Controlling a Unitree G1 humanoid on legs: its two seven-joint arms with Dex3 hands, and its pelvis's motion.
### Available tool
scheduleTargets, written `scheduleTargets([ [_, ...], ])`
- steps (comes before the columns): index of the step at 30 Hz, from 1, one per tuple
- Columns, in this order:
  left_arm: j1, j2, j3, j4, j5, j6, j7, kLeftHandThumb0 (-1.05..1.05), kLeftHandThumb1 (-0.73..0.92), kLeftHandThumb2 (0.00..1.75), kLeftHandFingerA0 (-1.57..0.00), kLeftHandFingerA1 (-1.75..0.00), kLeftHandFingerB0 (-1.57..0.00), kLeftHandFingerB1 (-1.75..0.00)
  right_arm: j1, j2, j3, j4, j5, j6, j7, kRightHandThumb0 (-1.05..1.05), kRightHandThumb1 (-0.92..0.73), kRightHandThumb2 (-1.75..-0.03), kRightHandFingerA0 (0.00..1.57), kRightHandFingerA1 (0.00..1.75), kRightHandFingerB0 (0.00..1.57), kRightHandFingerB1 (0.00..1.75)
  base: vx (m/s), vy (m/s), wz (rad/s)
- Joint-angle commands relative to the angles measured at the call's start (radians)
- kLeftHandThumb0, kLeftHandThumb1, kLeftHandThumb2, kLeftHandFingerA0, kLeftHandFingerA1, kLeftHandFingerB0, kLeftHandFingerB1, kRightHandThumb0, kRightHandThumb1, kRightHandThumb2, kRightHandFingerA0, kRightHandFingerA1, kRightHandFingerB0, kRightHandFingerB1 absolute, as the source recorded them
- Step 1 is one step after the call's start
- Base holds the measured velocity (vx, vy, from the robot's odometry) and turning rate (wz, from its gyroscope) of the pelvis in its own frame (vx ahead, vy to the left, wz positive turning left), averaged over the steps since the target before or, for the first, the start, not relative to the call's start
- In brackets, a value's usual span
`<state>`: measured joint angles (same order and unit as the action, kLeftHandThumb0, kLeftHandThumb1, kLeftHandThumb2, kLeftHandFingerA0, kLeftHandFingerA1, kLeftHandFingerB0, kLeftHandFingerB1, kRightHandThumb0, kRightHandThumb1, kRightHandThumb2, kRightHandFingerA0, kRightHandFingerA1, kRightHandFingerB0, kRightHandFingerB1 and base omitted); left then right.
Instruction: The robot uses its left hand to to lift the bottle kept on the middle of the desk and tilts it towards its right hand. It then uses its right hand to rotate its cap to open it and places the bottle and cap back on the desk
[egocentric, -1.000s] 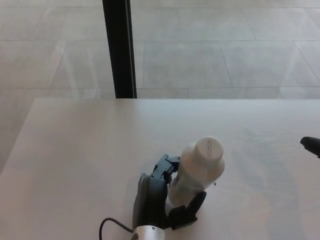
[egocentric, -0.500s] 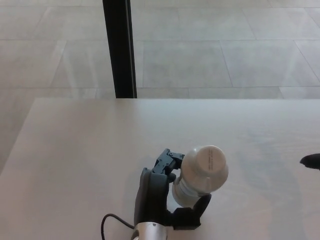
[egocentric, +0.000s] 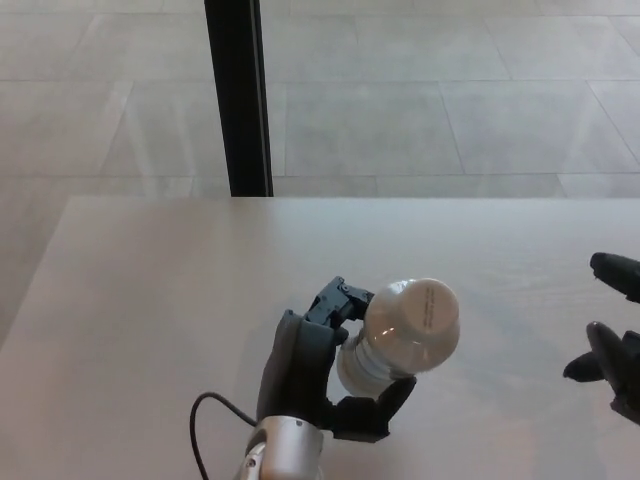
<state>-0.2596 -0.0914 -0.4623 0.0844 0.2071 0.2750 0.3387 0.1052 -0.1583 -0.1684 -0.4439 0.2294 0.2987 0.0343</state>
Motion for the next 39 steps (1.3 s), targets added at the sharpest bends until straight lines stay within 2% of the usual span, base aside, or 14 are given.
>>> scheduleTargets([
  [1,-0.151,0.237,-0.092,-0.081,0.169,0.375,-0.322,-0.06,0.58,0.83,-0.8,-1.5,-0.77,-1.04,0.035,-0.148,0.097,-0.035,-0.231,-0.102,0.051,-0.49,-0.54,-0.57,0.88,0.99,0.53,0.38,0.0,0.0,0.0],
  [4,-0.182,0.278,-0.104,-0.069,0.17,0.411,-0.345,-0.05,0.53,1.06,-0.83,-1.65,-0.86,-1.16,0.027,-0.176,0.14,-0.055,-0.317,-0.124,0.024,-0.55,-0.41,-0.79,0.88,0.96,0.48,0.51,0.0,0.0,0.0],
  [6,-0.193,0.288,-0.109,-0.066,0.163,0.429,-0.347,-0.07,0.46,1.19,-0.86,-1.69,-0.89,-1.25,0.014,-0.19,0.165,-0.058,-0.372,-0.166,0.002,-0.52,-0.51,-0.56,0.82,0.98,0.55,0.37,0.0,0.0,0.0],
  [11,-0.182,0.304,-0.118,-0.075,0.157,0.425,-0.342,-0.14,0.51,1.07,-0.88,-1.53,-0.91,-1.03,-0.042,-0.222,0.229,-0.133,-0.495,-0.141,-0.031,-0.6,-0.55,-0.57,0.76,1.0,0.53,0.36,0.0,0.0,0.0],
  [14,-0.17,0.295,-0.125,-0.078,0.152,0.42,-0.33,-0.09,0.47,1.16,-0.87,-1.67,-0.85,-1.28,-0.07,-0.233,0.256,-0.187,-0.564,-0.127,-0.048,-0.66,-0.52,-0.6,0.76,0.96,0.53,0.38,0.0,0.0,0.0],
  [19,-0.172,0.29,-0.133,-0.081,0.153,0.437,-0.335,-0.1,0.54,1.04,-0.83,-1.51,-0.83,-0.92,-0.054,-0.254,0.311,-0.175,-0.638,-0.145,-0.056,-0.59,-0.54,-0.56,0.8,0.93,0.52,0.39,0.0,0.0,0.0],
  [22,-0.171,0.287,-0.125,-0.085,0.147,0.434,-0.336,-0.07,0.53,1.05,-0.82,-1.61,-0.8,-1.11,-0.046,-0.272,0.339,-0.163,-0.688,-0.155,-0.064,-0.59,-0.54,-0.57,0.8,0.92,0.5,0.39,0.0,0.0,0.0],
  [23,-0.176,0.284,-0.128,-0.079,0.149,0.429,-0.336,-0.12,0.47,1.08,-1.1,-1.28,-0.9,-1.04,-0.037,-0.273,0.367,-0.156,-0.733,-0.151,-0.078,-0.59,-0.53,-0.56,0.79,0.9,0.51,0.39,0.0,0.0,0.0],
  [26,-0.17,0.265,-0.113,-0.091,0.137,0.437,-0.326,-0.07,0.47,1.09,-0.83,-1.66,-0.83,-1.2,-0.038,-0.261,0.428,-0.119,-0.813,-0.153,-0.122,-0.6,-0.51,-0.56,0.76,0.99,0.52,0.39,0.0,0.0,0.0],
  [27,-0.172,0.262,-0.115,-0.1,0.139,0.451,-0.329,-0.1,0.55,0.9,-0.79,-1.63,-0.78,-0.8,-0.045,-0.255,0.455,-0.1,-0.846,-0.149,-0.138,-0.59,-0.5,-0.56,0.76,1.06,0.51,0.39,0.0,0.0,0.0],
  [29,-0.173,0.251,-0.121,-0.106,0.146,0.467,-0.327,-0.12,0.57,0.84,-0.81,-1.57,-0.79,-0.77,-0.048,-0.25,0.481,-0.078,-0.878,-0.15,-0.161,-0.58,-0.49,-0.56,0.76,1.09,0.51,0.4,0.0,0.0,0.0],
  [30,-0.172,0.255,-0.124,-0.114,0.146,0.465,-0.334,-0.16,0.6,0.77,-0.85,-1.06,-0.63,-0.64,-0.05,-0.244,0.5,-0.062,-0.893,-0.149,-0.172,-0.61,-0.38,-0.77,0.81,1.05,0.46,0.51,0.0,0.0,0.0],
  [32,-0.174,0.258,-0.124,-0.129,0.145,0.463,-0.341,-0.17,0.62,0.73,-0.82,-0.93,-0.62,-0.64,-0.061,-0.242,0.535,-0.047,-0.931,-0.128,-0.175,-0.62,-0.38,-0.78,0.82,1.04,0.44,0.52,0.0,0.0,0.0],
  [39,-0.183,0.24,-0.124,-0.111,0.147,0.477,-0.331,-0.16,0.61,0.74,-0.82,-1.28,-0.64,-0.66,-0.069,-0.231,0.56,0.001,-0.925,-0.124,-0.197,-0.59,-0.51,-0.57,0.82,1.1,0.47,0.4,0.0,0.0,0.0],
])
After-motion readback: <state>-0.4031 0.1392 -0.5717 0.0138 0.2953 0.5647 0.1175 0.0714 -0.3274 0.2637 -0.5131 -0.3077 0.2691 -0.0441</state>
